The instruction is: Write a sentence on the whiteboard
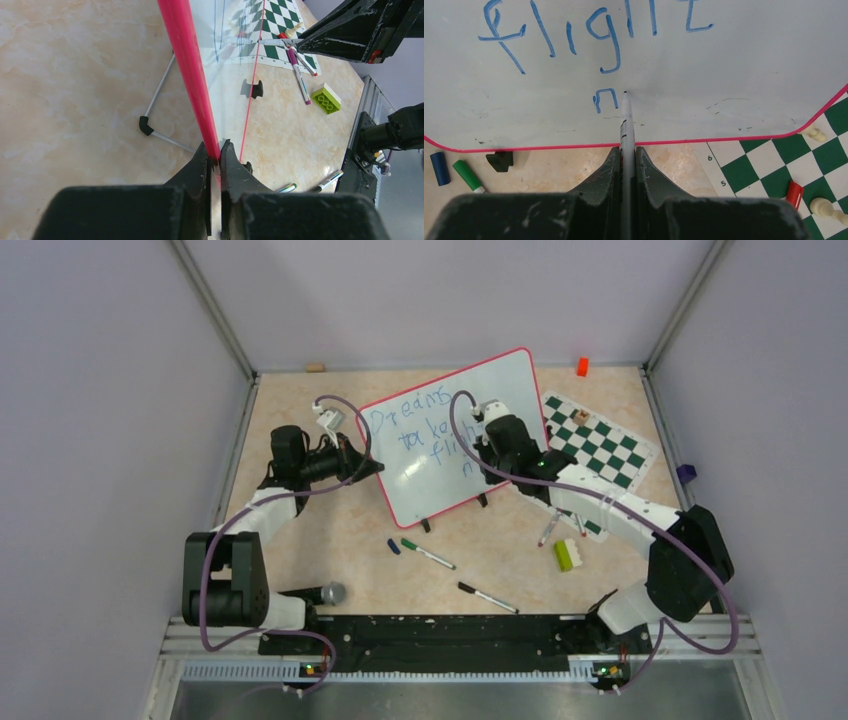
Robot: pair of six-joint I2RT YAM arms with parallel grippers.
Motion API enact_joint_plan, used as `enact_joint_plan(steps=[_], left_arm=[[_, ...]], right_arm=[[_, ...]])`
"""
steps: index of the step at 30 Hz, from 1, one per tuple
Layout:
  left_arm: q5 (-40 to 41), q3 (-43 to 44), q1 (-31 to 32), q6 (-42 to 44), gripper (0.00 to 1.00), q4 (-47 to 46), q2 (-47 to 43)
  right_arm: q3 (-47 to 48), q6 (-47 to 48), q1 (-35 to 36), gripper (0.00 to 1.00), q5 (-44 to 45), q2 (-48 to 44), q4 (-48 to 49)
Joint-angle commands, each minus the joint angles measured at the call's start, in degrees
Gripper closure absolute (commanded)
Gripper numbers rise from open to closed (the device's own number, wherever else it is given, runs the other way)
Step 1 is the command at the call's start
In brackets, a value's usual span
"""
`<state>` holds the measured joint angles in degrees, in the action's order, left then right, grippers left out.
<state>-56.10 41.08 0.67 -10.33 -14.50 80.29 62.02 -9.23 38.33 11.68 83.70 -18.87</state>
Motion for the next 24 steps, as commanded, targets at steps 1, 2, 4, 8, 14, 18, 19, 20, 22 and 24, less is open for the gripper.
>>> enact_joint_plan(steps=[1,2,4,8,14,18,19,20,22,24], left_arm=[[3.71,-0.25,0.74,9.89,1.00,1.15,1.09],[3.74,-0.28,0.74,9.89,1.00,1.14,1.09],[3.71,-0.17,0.74,9.89,1.00,1.19,1.10],[3.74,-0.23,0.79,9.89,1.00,1.16,1.09],[3.71,-0.15,0.74,9.89,1.00,1.15,1.15],[3.76,-0.20,0.74,9.89,1.00,1.21,1.16],[3.72,-0.20,0.75,9.89,1.00,1.15,1.14],[3.74,-0.21,0.74,9.89,1.00,1.20,1.16],[3.74,-0.14,0.74,9.89,1.00,1.18,1.13],[3.72,-0.24,0.76,9.89,1.00,1.21,1.10]], right_arm=[[2.84,-0.78,-0.34,1.00,0.80,1.04,1.90],[2.92,-0.78,-0.38,1.00,1.06,1.19,2.27],[2.50,-0.62,-0.36,1.00,1.22,1.26,3.31],[2.07,-0.40,-0.36,1.00,0.72,1.53,4.69],[1.36,-0.39,-0.33,1.00,-1.73,1.54,4.99],[-0.15,-0.72,-0.36,1.00,-3.28,1.17,4.99],[-0.52,-0.84,-0.36,1.00,-3.58,1.07,4.94],[-0.92,-0.95,-0.36,1.00,-3.94,0.95,4.84],[-1.69,-1.17,-0.37,1.00,-4.64,0.86,4.57],[-2.50,-1.26,-0.40,1.00,-4.39,0.72,3.87]])
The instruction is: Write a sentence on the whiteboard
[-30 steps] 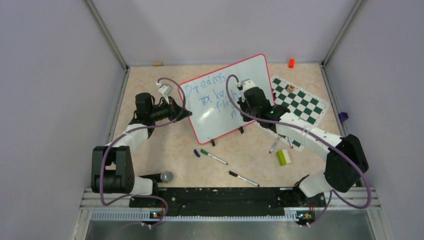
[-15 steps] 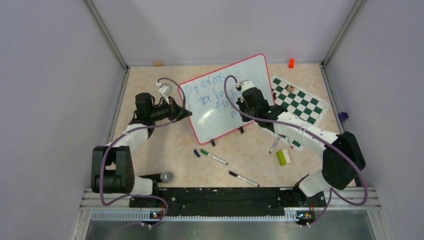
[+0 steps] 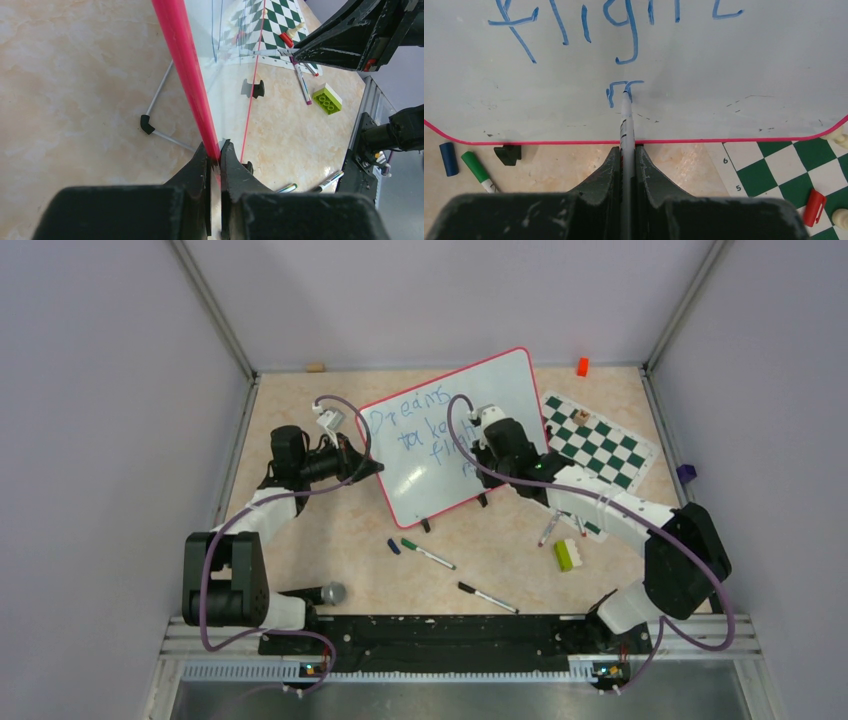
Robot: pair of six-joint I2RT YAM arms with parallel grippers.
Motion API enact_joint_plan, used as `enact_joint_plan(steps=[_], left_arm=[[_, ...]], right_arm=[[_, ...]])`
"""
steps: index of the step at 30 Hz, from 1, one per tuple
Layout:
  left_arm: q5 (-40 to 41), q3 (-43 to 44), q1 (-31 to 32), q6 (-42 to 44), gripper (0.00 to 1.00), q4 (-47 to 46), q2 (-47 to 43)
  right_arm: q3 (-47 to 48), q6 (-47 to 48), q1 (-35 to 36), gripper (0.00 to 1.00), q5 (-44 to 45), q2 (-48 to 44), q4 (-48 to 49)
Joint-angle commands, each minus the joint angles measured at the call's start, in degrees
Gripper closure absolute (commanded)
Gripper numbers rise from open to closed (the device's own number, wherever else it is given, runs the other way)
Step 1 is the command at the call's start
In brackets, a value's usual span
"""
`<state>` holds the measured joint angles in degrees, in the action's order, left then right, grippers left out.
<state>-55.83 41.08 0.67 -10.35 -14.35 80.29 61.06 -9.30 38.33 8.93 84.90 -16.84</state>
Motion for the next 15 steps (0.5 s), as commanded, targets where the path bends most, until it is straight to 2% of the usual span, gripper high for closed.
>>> enact_joint_plan(steps=[1,9,15], left_arm=[[3.52,-0.21,0.76,9.91,1.00,1.07,1.10],[3.38,-0.27,0.74,9.91,1.00,1.00,1.09],[3.39,-0.27,0.74,9.91,1.00,1.01,1.09]], right_arm=[[-1.89,-1.17,-0.36,1.00,-1.17,-0.51,1.47],[-1.59,-1.23,-0.36,1.00,6.13,-0.88,0.23],[1.95,-0.50,-0.36,1.00,7.35,0.30,0.62]])
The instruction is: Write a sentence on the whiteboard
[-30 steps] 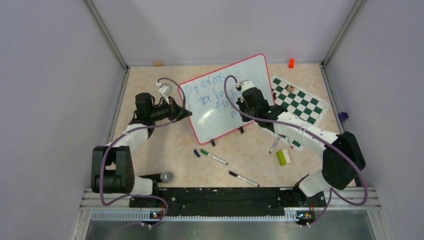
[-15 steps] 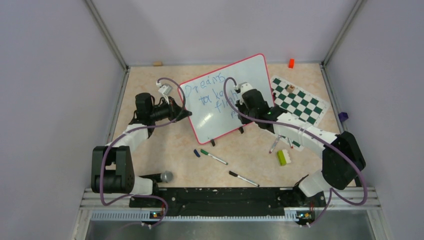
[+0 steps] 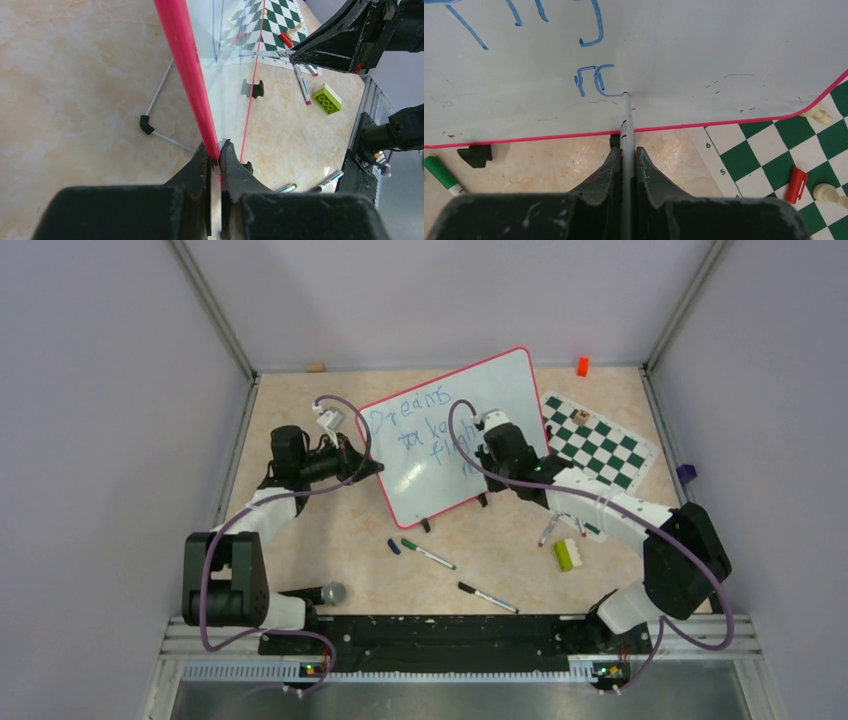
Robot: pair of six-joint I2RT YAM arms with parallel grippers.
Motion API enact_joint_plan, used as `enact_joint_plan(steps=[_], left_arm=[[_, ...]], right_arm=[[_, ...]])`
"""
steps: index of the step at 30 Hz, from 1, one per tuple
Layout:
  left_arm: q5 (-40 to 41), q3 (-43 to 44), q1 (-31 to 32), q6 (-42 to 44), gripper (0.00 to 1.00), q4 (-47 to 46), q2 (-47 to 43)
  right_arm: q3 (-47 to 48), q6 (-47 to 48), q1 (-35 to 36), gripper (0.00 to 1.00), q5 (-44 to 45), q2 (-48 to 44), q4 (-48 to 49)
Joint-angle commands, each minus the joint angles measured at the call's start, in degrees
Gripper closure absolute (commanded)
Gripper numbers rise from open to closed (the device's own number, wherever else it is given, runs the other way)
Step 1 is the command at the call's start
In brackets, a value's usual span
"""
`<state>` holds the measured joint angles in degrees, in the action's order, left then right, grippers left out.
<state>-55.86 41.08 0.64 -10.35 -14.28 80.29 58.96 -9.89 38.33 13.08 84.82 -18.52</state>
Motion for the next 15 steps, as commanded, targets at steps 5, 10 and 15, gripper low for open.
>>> enact_joint_plan(steps=[5,10,15], left_arm=[[3.43,-0.25,0.76,9.91,1.00,0.92,1.02],[3.42,-0.17,0.77,9.91,1.00,1.06,1.09],[3.50,-0.20,0.76,9.91,1.00,1.03,1.14]], right_arm=[[6.40,0.43,-0.37,1.00,2.55,1.73,2.49],[6.70,0.50,-0.36,1.00,-1.48,1.56,3.06],[4.99,0.42,-0.36,1.00,-4.10,0.74,2.92]])
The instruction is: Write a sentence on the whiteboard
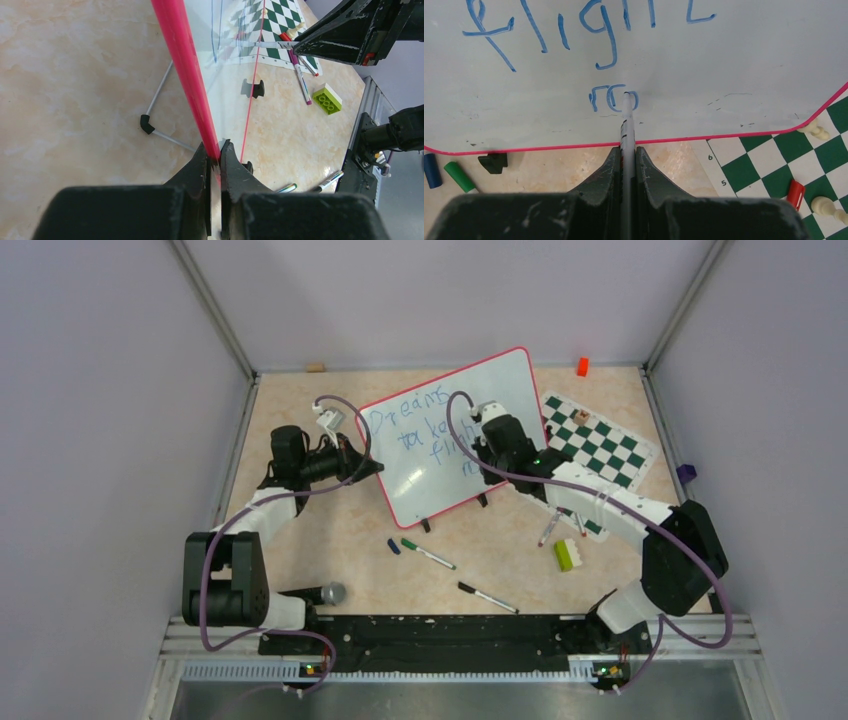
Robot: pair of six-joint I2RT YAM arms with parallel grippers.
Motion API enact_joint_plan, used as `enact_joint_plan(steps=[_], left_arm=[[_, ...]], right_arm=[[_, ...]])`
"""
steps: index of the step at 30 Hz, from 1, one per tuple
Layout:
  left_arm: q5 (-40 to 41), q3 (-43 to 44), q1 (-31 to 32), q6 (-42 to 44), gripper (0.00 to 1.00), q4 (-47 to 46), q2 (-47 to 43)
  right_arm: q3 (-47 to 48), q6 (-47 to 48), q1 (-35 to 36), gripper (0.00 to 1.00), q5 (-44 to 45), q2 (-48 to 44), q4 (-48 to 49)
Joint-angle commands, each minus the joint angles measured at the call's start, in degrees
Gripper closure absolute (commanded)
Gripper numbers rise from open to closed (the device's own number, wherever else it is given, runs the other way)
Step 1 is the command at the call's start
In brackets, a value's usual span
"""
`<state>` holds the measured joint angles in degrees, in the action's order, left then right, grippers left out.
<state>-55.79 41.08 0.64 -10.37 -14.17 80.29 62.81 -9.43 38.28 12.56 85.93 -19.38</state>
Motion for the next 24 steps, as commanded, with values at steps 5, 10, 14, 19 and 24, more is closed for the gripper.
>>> enact_joint_plan(steps=[5,10,14,19,24], left_arm=[[3.41,-0.24,0.76,9.93,1.00,0.92,1.05],[3.41,-0.35,0.77,9.93,1.00,0.84,0.97],[3.41,-0.37,0.77,9.93,1.00,0.84,0.92],[3.42,-0.37,0.76,9.93,1.00,0.82,0.91],[3.45,-0.36,0.81,9.93,1.00,0.81,0.87]], right_arm=[[-1.03,-0.18,-0.36,1.00,-4.22,-1.69,3.30],[-1.64,-0.24,-0.37,1.00,-1.20,-4.61,3.27],[-2.02,-0.27,-0.65,1.00,1.66,-6.49,3.96],[-2.03,-0.54,-1.39,1.00,2.76,-6.54,4.26],[-1.30,-0.44,-1.54,1.00,3.35,-5.49,4.20]])
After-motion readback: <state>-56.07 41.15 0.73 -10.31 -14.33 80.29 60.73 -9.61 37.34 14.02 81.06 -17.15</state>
